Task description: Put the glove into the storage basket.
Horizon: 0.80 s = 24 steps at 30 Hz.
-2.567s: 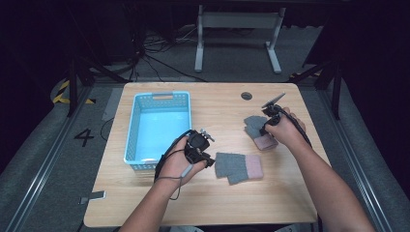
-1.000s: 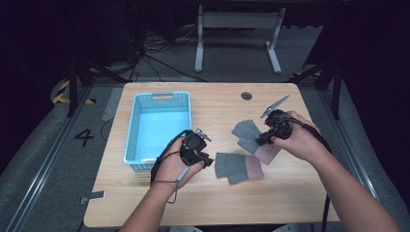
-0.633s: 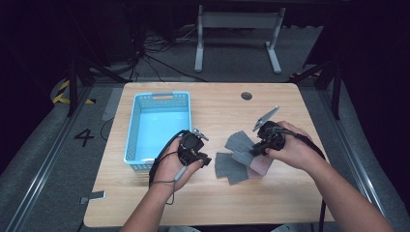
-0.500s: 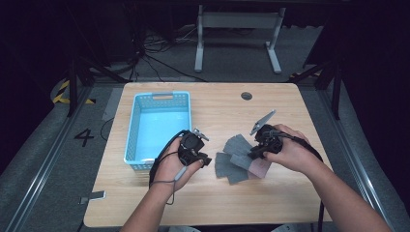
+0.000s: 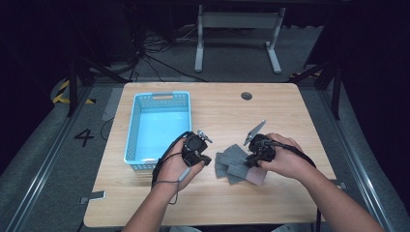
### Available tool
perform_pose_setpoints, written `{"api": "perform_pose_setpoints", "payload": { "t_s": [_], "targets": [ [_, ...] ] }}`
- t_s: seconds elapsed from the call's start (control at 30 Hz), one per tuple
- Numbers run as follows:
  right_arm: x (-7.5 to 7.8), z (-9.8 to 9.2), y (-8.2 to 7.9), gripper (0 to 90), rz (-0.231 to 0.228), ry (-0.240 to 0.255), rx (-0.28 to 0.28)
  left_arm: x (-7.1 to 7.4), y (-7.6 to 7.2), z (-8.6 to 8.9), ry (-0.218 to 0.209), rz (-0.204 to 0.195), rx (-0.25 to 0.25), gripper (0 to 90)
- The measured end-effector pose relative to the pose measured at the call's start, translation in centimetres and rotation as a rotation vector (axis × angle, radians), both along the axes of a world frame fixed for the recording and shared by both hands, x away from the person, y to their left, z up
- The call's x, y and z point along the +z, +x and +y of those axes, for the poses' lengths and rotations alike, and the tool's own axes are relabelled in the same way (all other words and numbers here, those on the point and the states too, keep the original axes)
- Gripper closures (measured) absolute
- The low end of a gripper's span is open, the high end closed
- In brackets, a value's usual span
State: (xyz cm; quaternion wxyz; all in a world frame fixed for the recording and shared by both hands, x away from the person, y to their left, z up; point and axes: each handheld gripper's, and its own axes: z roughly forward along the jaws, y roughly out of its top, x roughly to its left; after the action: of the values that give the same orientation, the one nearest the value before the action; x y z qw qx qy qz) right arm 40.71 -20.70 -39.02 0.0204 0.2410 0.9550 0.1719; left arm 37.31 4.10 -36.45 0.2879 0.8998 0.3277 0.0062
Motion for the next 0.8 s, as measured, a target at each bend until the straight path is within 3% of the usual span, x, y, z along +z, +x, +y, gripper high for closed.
{"api": "perform_pose_setpoints", "payload": {
  "t_s": [0.27,0.47,0.6,0.7,0.8],
  "targets": [
    [-1.4,0.0,-0.1,75.6,0.016,-0.003,-0.003,-0.8,0.1,-0.5,0.012,0.017,-0.010,86.6],
    [-1.4,-0.2,-0.5,65.1,-0.006,0.028,-0.009,-1.1,0.1,-1.0,0.023,0.020,-0.022,84.8],
    [-1.0,-1.1,-1.0,59.7,-0.023,0.078,-0.034,-1.4,0.2,-1.2,0.029,0.025,-0.030,83.4],
    [-0.5,-2.1,-1.4,58.6,-0.055,0.122,-0.087,-1.5,0.2,-1.3,0.030,0.026,-0.032,82.6],
    [0.1,-3.1,-1.8,56.7,-0.072,0.198,-0.125,-1.5,0.3,-1.3,0.028,0.020,-0.042,79.6]
  ]
}}
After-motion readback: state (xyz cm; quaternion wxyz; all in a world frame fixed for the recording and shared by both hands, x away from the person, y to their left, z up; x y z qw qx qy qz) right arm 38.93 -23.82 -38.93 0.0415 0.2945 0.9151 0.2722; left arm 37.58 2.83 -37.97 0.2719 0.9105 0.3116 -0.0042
